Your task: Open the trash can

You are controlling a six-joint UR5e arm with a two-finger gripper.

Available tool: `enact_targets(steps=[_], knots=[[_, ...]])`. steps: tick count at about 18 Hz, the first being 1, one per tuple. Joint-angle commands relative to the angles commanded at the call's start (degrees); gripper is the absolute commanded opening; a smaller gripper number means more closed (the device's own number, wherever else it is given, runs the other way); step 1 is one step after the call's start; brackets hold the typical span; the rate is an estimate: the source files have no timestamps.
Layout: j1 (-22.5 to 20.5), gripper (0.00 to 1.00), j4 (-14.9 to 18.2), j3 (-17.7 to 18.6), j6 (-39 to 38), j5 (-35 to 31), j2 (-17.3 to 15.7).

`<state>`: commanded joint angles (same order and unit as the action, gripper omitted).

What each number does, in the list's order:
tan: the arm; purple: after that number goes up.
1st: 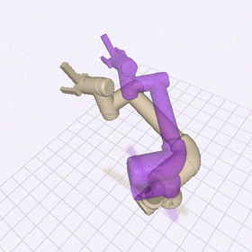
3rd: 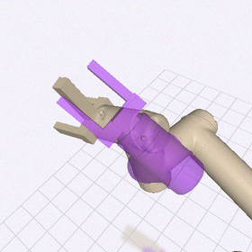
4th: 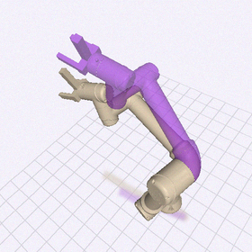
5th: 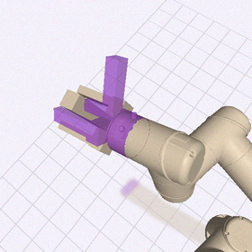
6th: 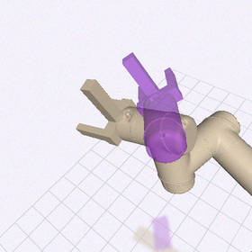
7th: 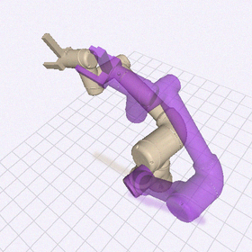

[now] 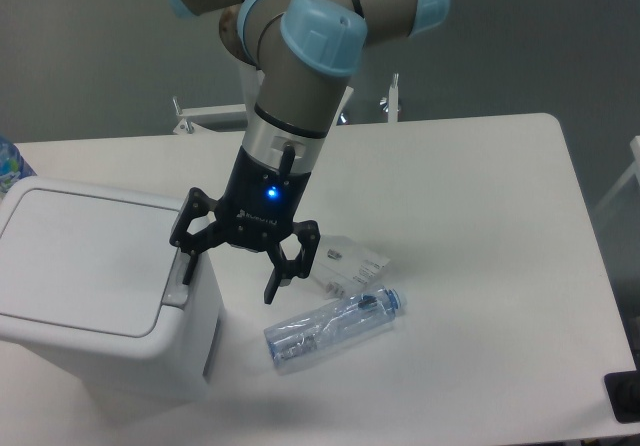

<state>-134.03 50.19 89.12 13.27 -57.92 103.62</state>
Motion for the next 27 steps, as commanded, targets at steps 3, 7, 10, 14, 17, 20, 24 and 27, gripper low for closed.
enact_targets(steps=[3, 7, 10, 14, 17, 20, 24, 27], knots=[[0.0, 1.0, 0.0, 0.09, 0.0, -0.17, -0.18], [0.09, 1.0, 0.0, 0.09, 0.0, -0.35, 0.09], [0.09, 1.0, 0.0, 0.09, 0.0, -2.11, 0.09], [0.09, 1.0, 0.0, 0.09, 0.0, -2.2, 0.17], [0.09, 1.0, 0.0, -0.26, -1.31, -2.11, 0.17], [0.09, 1.0, 0.0, -1.49, -3.51, -2.29, 0.26], [-0.79, 1.0, 0.0, -3.07, -3.52, -2.98, 0.26], [-3.24, 1.0, 0.0, -3.87, -2.82, -6.05, 0.26]])
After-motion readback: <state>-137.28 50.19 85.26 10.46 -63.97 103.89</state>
